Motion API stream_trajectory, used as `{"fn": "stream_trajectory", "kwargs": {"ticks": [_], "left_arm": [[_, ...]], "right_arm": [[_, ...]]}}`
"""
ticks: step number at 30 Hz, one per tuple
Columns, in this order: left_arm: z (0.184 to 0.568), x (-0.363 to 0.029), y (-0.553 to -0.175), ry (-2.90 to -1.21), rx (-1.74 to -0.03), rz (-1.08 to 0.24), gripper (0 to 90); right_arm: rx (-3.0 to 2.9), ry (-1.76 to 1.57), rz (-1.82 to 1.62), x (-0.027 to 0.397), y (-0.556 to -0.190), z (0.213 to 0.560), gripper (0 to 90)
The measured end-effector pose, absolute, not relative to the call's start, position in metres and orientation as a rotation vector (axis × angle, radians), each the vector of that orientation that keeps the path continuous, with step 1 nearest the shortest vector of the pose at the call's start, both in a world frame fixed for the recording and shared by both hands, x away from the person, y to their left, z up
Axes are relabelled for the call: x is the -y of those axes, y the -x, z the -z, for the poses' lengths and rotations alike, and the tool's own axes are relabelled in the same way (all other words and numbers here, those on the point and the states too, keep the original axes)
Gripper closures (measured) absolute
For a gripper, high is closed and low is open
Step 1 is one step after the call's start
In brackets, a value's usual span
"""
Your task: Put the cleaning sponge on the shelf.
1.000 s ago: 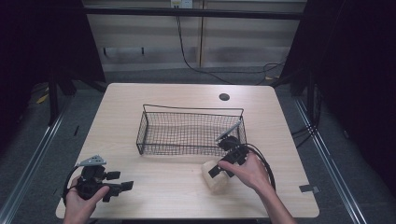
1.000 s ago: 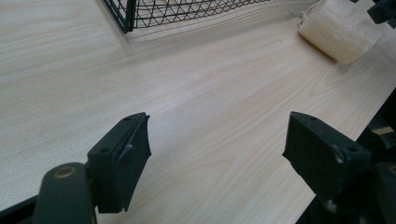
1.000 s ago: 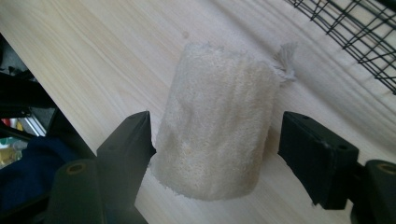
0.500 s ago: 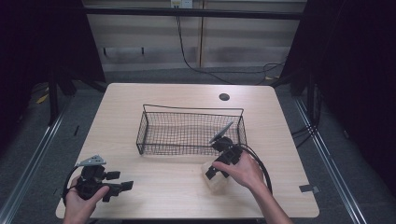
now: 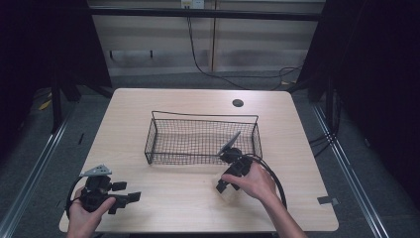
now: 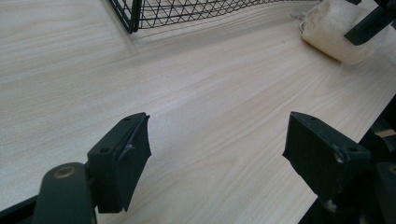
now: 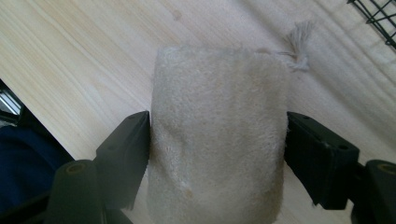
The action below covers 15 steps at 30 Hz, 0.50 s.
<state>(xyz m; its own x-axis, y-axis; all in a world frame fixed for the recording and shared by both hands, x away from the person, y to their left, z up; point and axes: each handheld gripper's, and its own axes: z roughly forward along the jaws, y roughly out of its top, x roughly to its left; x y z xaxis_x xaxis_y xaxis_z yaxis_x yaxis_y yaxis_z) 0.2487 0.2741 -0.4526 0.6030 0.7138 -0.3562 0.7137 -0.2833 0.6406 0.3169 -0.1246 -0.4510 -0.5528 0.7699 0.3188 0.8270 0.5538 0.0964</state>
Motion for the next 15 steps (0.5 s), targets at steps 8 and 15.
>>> {"fn": "stream_trajectory", "kwargs": {"ticks": [8,15], "left_arm": [[0.4528,-0.2748,-0.2489,-2.022,-1.134,0.000,22.1],[0.4531,-0.2744,-0.2492,-2.031,-1.128,0.006,22.1]], "right_arm": [[2.578,1.303,0.311,0.1206,-0.3175,0.4508,26.3],[2.556,1.302,0.325,0.1230,-0.3169,0.4477,26.5]]}}
